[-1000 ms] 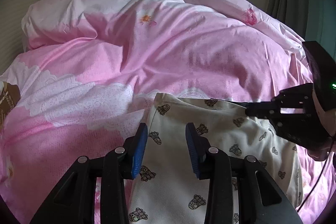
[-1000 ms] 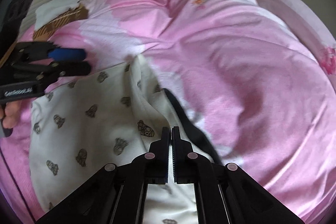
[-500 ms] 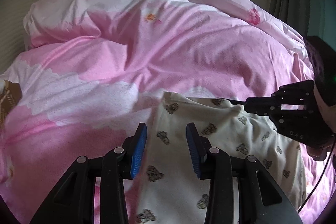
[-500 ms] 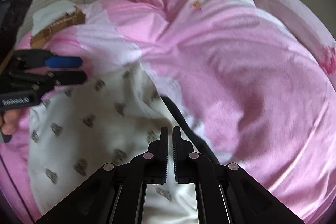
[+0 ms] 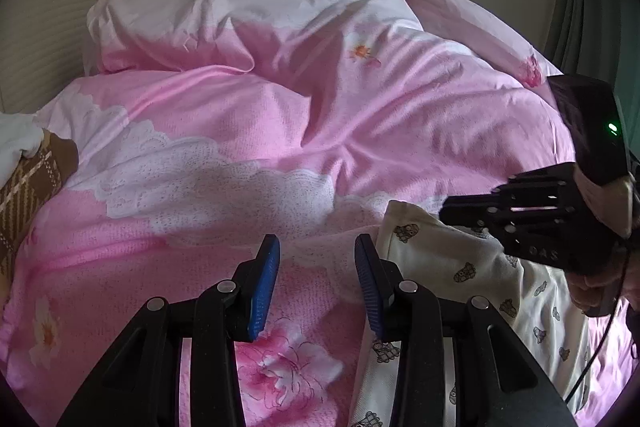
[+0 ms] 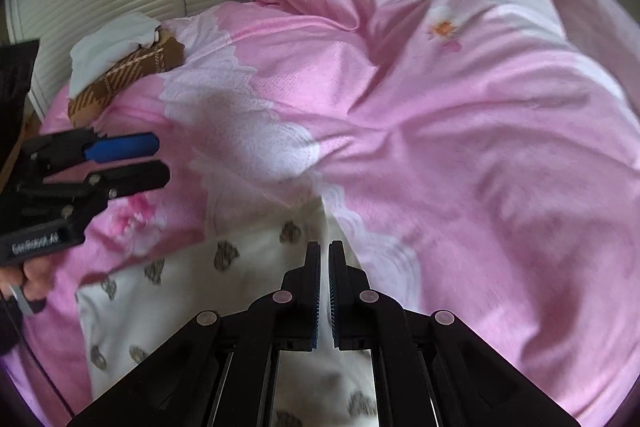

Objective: Fold small clothes
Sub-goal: 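Fold the gripped side over the shirt with the right tool, release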

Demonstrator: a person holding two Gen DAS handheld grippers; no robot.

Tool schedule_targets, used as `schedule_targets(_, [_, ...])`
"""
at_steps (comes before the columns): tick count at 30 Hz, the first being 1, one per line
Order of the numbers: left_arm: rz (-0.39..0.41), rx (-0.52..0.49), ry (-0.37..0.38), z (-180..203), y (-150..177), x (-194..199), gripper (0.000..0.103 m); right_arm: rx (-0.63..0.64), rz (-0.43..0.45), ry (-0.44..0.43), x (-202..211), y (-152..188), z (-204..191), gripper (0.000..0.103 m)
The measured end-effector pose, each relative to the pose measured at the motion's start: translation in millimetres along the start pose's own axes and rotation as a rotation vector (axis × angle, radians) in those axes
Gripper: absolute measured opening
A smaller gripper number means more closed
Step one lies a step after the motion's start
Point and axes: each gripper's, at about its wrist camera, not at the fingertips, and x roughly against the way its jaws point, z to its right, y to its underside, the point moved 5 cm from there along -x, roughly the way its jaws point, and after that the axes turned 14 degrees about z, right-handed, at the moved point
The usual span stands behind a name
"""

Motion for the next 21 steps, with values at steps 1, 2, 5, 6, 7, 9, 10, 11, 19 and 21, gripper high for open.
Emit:
schedule_targets(1, [-0.001, 0.002, 0.001, -0.9, 0.7, -0.5, 0.038, -0.005, -0.004, -0.004, -2.8, -1.2, 0.1, 0.005])
schedule_targets(2, [-0.001, 0.004, 0.002, -1.8, 1.6, -1.0, 0.038, -0.013, -0.016, -0.01, -7.1, -2.6, 2.2, 0.005])
schedule_targets(5, [-0.008, 0.017, 0.009, -4.3, 4.8, -3.9, 0.038, -0.058, -0.037, -0.06, -15.3, -3.5, 8.1, 0.005])
schedule_targets(6, [-0.01, 0.019, 0.01, -5.1, 5.5, -4.3, 0.038, -0.069, -0.044, -0.066, -18.0, -3.1, 9.9, 0.005])
schedule_targets(7, [-0.011, 0.02, 0.011, -5.6, 6.3, -5.0, 0.038, -0.084, -0.057, -0.076, -21.9, -2.0, 12.1, 0.005])
schedule_targets(9, [-0.014, 0.024, 0.011, -6.9, 7.6, -5.8, 0.038, -0.105, -0.076, -0.1, -29.0, 0.5, 13.7, 0.005])
schedule_targets(10, [-0.014, 0.026, 0.014, -7.3, 7.9, -6.0, 0.038, -0.108, -0.088, -0.097, -32.9, 1.6, 14.0, 0.005])
schedule_targets(11, [-0.015, 0.028, 0.015, -7.2, 8.1, -6.3, 0.038, -0.115, -0.099, -0.106, -36.1, 3.0, 14.0, 0.005])
schedule_targets(19, [-0.014, 0.031, 0.023, -7.3, 8.4, -5.8, 0.038, -0.117, -0.112, -0.134, -45.7, 5.3, 11.3, 0.005])
schedule_targets(21, [-0.013, 0.032, 0.023, -7.7, 8.4, -5.8, 0.038, -0.104, -0.102, -0.11, -44.2, 4.0, 12.7, 0.005])
